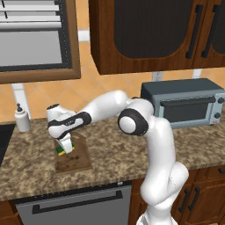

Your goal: Pick up the sponge from the counter and clean the cutting board by briefly scrubbing or pressing down on the cutting board. Once finished, release the sponge.

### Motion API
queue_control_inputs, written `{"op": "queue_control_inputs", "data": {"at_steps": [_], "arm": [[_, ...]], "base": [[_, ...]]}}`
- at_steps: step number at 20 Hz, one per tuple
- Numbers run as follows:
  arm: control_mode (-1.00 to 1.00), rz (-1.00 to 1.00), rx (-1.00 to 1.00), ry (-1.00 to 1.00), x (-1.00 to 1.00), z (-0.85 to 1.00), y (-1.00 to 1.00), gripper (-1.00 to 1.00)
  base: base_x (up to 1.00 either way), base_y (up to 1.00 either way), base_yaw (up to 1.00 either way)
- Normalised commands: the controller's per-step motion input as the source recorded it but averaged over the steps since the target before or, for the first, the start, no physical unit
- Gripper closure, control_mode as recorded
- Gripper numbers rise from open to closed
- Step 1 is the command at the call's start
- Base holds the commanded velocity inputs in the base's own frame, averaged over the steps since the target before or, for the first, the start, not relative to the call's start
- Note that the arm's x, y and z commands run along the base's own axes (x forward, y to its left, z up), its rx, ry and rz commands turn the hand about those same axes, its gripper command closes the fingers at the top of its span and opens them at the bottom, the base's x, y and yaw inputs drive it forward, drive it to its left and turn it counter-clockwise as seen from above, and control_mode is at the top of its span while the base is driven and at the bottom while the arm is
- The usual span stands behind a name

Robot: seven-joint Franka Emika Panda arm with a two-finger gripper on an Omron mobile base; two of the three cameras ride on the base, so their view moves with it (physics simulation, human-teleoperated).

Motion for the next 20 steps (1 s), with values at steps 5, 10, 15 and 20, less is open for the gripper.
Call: {"op": "queue_control_inputs", "data": {"at_steps": [5, 10, 15, 20], "arm": [[-1.0, 0.0, -0.02, -0.03, -0.5, -0.19, -0.05, 1.0], [-1.0, -0.06, -0.12, -0.03, -0.53, -0.3, -0.02, 1.0], [-1.0, -0.08, -0.08, -0.09, -0.56, -0.38, -0.5, 1.0], [-1.0, -0.11, -0.1, -0.16, -0.37, -0.45, -0.54, 1.0]], "base": [[0.0, 0.0, 0.0], [0.0, 0.0, 0.0], [0.0, 0.0, 0.0], [0.0, 0.0, 0.0]]}}
